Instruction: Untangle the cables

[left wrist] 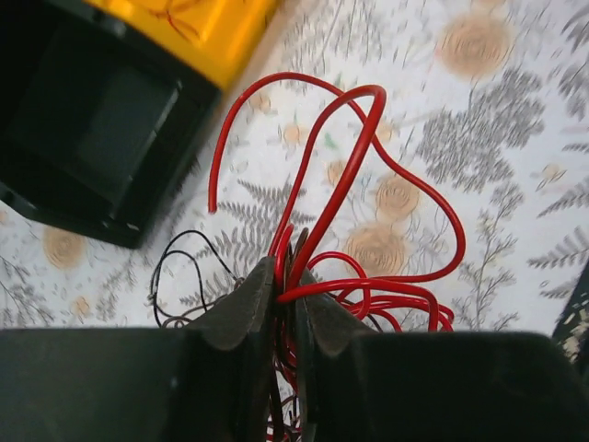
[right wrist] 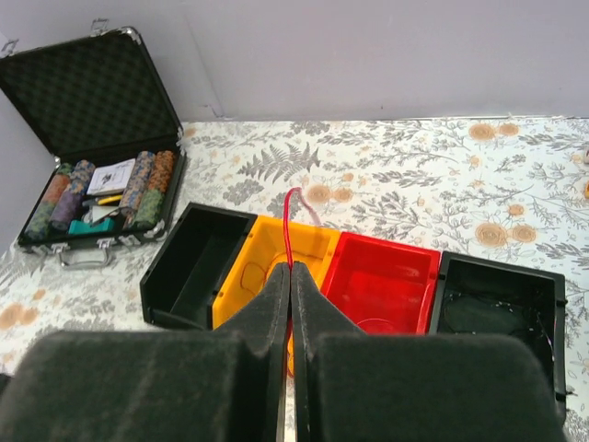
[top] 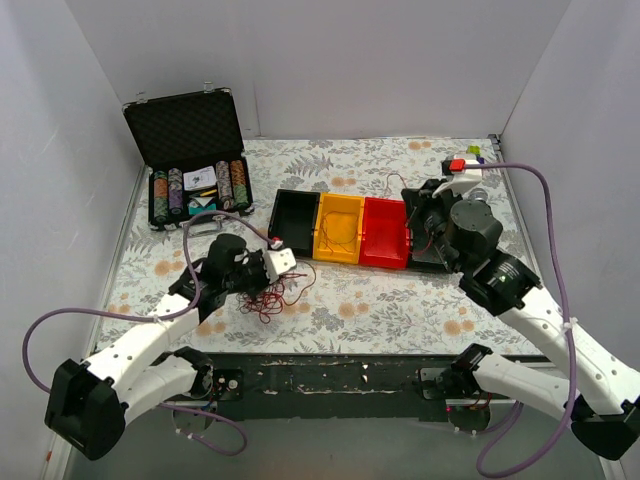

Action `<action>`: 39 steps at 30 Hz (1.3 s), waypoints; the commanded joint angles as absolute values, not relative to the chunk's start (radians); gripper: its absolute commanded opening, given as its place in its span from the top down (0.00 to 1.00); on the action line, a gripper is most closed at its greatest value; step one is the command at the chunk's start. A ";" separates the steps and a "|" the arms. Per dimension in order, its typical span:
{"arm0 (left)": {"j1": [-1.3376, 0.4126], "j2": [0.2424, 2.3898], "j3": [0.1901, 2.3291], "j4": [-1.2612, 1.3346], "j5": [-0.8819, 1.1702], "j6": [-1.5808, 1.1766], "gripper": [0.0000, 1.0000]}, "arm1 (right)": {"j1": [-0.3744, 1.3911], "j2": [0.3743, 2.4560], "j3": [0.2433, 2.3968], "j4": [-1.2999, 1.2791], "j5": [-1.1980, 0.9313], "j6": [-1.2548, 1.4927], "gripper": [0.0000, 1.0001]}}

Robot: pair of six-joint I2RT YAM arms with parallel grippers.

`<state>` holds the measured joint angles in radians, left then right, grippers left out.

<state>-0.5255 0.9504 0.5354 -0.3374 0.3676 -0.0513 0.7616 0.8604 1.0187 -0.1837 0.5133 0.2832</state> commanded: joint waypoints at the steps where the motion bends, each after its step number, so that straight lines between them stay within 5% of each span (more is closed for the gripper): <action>1: -0.526 0.940 0.659 -0.434 0.509 -0.143 0.88 | 0.724 0.911 1.037 -0.014 0.508 0.259 0.99; 21: -0.529 0.827 0.649 -0.520 0.566 -0.132 0.71 | 0.657 1.242 0.902 0.413 0.555 0.271 0.99; 39: -0.529 0.808 0.615 -0.522 0.541 -0.121 0.68 | 0.655 1.344 0.799 0.244 0.755 0.472 0.99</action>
<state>-0.5259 0.8268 0.6273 -0.5228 0.5392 -0.1280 0.6556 1.3384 0.7742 0.3164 0.6617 0.3847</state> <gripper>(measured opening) 0.324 0.024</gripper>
